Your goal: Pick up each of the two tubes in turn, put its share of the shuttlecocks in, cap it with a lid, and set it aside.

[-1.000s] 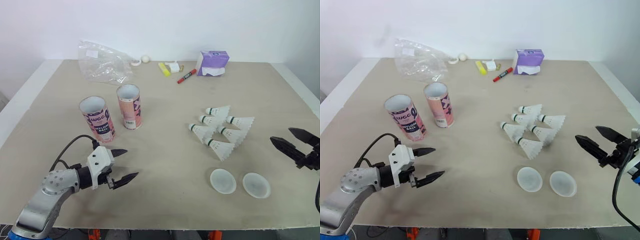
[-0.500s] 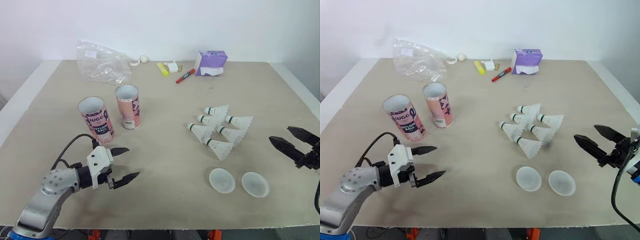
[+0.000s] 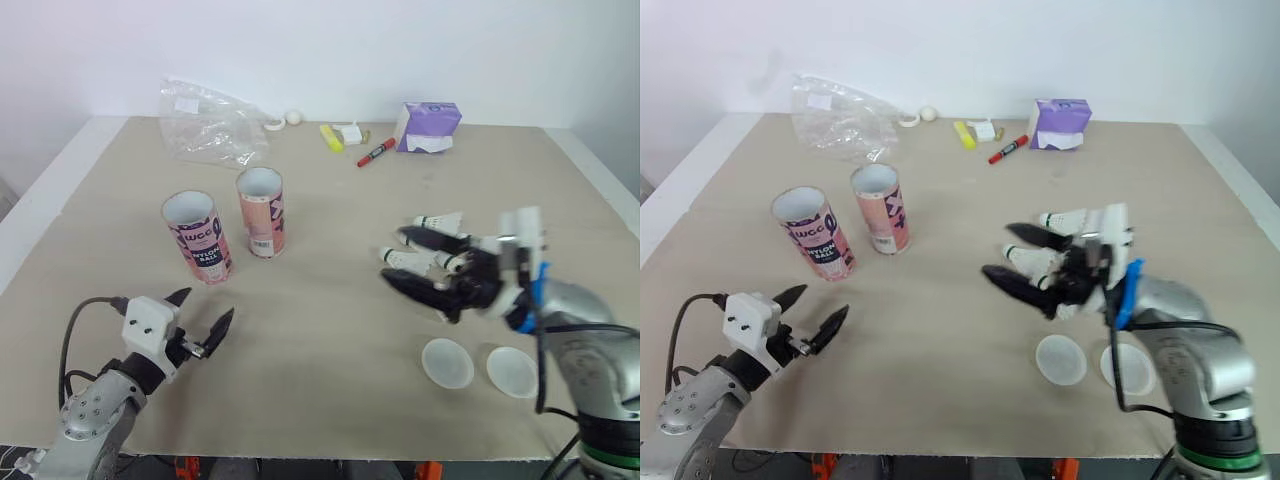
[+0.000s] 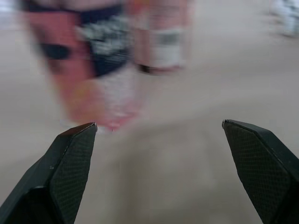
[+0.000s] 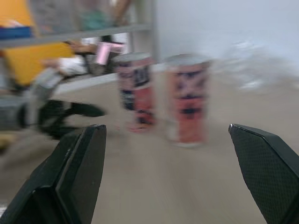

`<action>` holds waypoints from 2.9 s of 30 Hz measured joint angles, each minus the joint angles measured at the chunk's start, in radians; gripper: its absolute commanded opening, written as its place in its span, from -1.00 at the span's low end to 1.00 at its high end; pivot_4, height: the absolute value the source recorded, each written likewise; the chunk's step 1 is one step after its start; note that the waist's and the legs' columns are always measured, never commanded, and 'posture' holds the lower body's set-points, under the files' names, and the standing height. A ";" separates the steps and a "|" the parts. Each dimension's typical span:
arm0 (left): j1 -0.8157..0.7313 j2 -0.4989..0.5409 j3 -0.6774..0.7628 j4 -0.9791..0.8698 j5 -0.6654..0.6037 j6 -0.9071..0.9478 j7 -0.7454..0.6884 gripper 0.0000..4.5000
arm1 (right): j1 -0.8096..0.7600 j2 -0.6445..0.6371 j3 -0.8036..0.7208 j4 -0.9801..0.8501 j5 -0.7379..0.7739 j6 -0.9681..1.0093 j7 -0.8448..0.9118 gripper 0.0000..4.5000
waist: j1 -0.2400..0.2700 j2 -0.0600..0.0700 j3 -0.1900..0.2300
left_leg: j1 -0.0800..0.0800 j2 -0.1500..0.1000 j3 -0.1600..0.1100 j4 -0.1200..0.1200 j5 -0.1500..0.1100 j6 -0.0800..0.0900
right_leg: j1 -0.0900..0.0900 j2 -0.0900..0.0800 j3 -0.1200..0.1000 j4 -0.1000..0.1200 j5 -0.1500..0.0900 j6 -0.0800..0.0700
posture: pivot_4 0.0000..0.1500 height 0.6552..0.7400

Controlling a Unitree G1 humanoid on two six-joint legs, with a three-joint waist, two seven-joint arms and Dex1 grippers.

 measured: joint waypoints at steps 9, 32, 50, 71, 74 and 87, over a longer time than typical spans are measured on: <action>-0.092 -0.006 0.002 0.114 -0.038 0.022 -0.011 0.99 | -0.035 -0.003 0.037 0.114 -0.106 -0.087 0.072 1.00 | 0.002 0.000 0.000 | 0.001 0.000 -0.001 0.000 0.000 0.000 | 0.000 0.001 -0.001 0.000 0.000 -0.001 | 1.00 1.00; -0.460 0.055 -0.059 0.595 0.021 -0.119 -0.192 0.99 | 0.018 -0.014 0.124 0.078 -0.265 -0.183 0.090 1.00 | 0.005 0.000 0.000 | 0.000 0.000 -0.003 -0.001 0.000 -0.001 | 0.000 0.001 -0.003 0.001 0.003 0.004 | 1.00 1.00; -0.582 0.097 -0.099 0.831 0.079 -0.306 -0.348 0.99 | 0.027 -0.029 0.115 0.021 -0.209 -0.109 0.055 1.00 | 0.007 0.000 0.000 | 0.000 0.000 -0.004 -0.001 0.000 -0.001 | 0.000 0.001 -0.003 0.001 0.003 0.004 | 1.00 1.00; -0.665 0.087 -0.099 0.971 0.086 -0.373 -0.414 0.99 | 0.049 -0.055 0.114 0.001 -0.190 -0.101 0.053 1.00 | 0.008 0.000 0.000 | 0.000 0.000 -0.004 -0.001 0.001 0.000 | 0.001 0.001 -0.003 0.001 0.004 0.005 | 1.00 1.00; -0.670 0.085 -0.099 0.980 0.086 -0.380 -0.418 0.88 | 0.055 -0.056 0.109 0.001 -0.190 -0.101 0.052 1.00 | 0.008 0.000 0.000 | 0.000 0.000 -0.005 -0.001 0.001 0.000 | 0.001 0.001 -0.004 0.001 0.004 0.005 | 1.00 1.00; -0.683 0.082 -0.099 1.001 0.087 -0.395 -0.427 0.59 | 0.068 -0.055 0.094 0.001 -0.190 -0.101 0.048 1.00 | 0.008 0.000 0.000 | 0.000 0.000 -0.005 -0.001 0.001 0.000 | 0.001 0.001 -0.004 0.001 0.004 0.005 | 1.00 1.00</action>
